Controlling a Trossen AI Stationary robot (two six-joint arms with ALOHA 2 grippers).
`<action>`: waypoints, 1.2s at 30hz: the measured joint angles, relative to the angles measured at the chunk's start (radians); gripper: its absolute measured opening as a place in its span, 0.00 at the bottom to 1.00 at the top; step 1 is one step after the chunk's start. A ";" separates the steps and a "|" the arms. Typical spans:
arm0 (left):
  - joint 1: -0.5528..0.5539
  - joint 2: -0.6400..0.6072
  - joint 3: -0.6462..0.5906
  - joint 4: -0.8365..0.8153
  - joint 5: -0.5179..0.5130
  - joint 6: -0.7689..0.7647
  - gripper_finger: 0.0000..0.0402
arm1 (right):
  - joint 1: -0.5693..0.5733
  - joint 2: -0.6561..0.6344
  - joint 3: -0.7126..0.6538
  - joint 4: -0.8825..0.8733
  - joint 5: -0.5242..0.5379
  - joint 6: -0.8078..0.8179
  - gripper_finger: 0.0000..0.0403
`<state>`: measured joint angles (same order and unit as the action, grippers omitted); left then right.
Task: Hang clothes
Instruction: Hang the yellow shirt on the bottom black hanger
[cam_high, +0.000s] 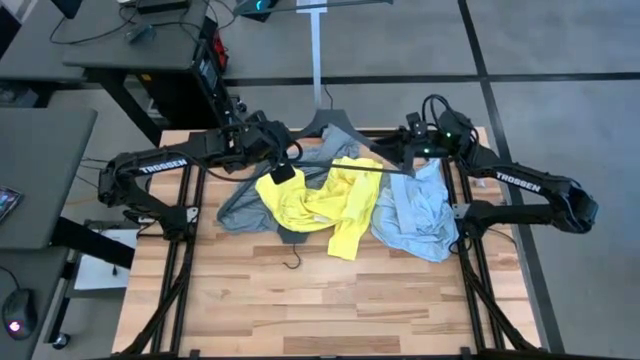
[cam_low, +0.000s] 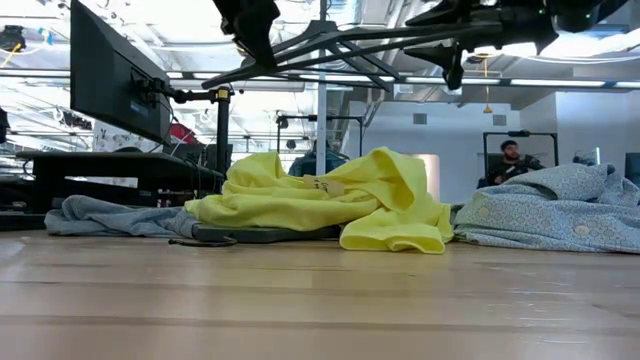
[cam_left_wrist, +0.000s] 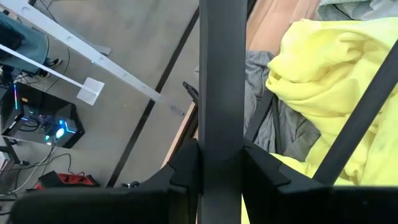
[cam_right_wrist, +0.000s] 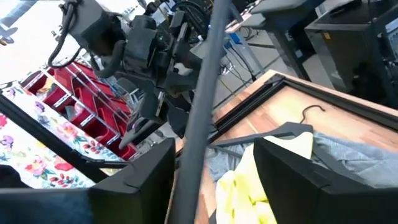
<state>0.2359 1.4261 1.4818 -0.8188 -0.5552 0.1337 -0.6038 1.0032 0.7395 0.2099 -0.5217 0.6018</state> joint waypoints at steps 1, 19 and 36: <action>0.002 0.000 0.000 0.000 0.000 0.001 0.16 | 0.005 0.000 0.000 -0.001 0.000 0.000 0.45; 0.013 0.002 -0.001 0.002 0.002 0.005 0.16 | 0.017 -0.001 0.002 -0.007 -0.007 -0.005 0.27; 0.014 0.002 -0.001 0.000 0.031 0.000 0.16 | 0.013 -0.001 0.001 0.034 0.033 0.003 0.26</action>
<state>0.2498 1.4277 1.4811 -0.8188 -0.5247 0.1336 -0.5903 1.0023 0.7406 0.2442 -0.4884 0.6045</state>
